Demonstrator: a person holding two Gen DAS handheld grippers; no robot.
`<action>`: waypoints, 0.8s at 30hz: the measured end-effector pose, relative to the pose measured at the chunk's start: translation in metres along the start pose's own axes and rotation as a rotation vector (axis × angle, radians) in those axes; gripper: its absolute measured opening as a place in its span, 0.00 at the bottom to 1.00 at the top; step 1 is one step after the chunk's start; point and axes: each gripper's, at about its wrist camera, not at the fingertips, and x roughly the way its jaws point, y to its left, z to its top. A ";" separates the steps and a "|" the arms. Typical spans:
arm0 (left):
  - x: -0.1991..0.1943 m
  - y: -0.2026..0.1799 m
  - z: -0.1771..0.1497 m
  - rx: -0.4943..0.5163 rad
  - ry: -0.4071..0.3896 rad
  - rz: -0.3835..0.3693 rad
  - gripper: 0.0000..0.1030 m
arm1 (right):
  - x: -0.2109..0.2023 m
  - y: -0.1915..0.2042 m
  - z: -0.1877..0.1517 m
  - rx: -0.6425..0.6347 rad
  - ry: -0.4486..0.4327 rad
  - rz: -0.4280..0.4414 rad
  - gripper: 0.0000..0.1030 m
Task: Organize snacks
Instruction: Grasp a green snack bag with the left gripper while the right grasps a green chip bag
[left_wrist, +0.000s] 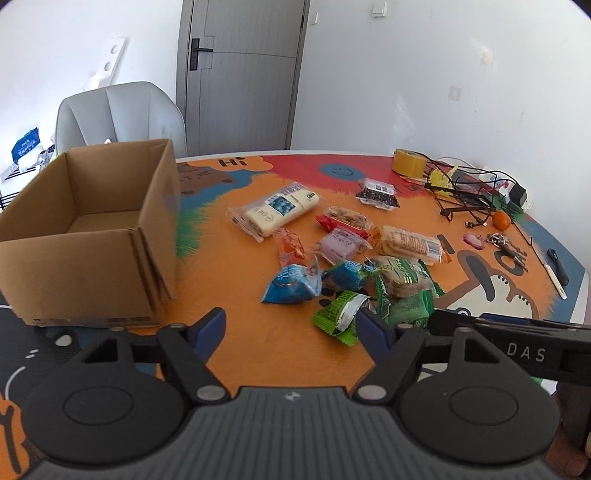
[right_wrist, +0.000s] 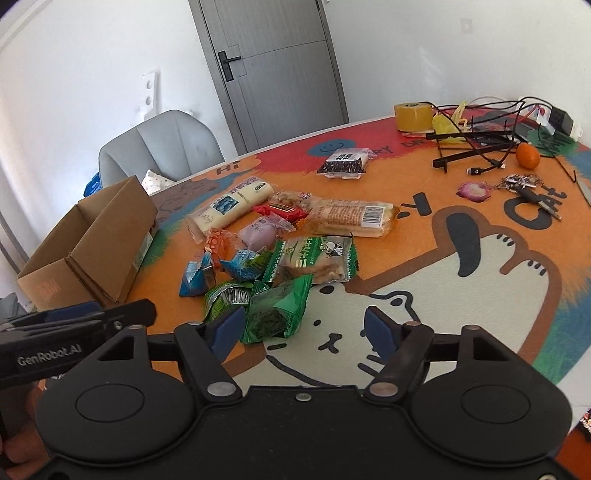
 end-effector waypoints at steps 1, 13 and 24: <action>0.005 -0.002 0.000 -0.001 0.005 -0.002 0.68 | 0.003 -0.001 0.000 0.004 0.003 0.004 0.65; 0.033 -0.019 0.002 0.013 0.032 -0.036 0.62 | 0.033 -0.015 0.008 0.070 0.043 0.095 0.34; 0.052 -0.039 0.003 0.054 0.037 -0.044 0.61 | 0.030 -0.037 0.008 0.133 0.030 0.123 0.07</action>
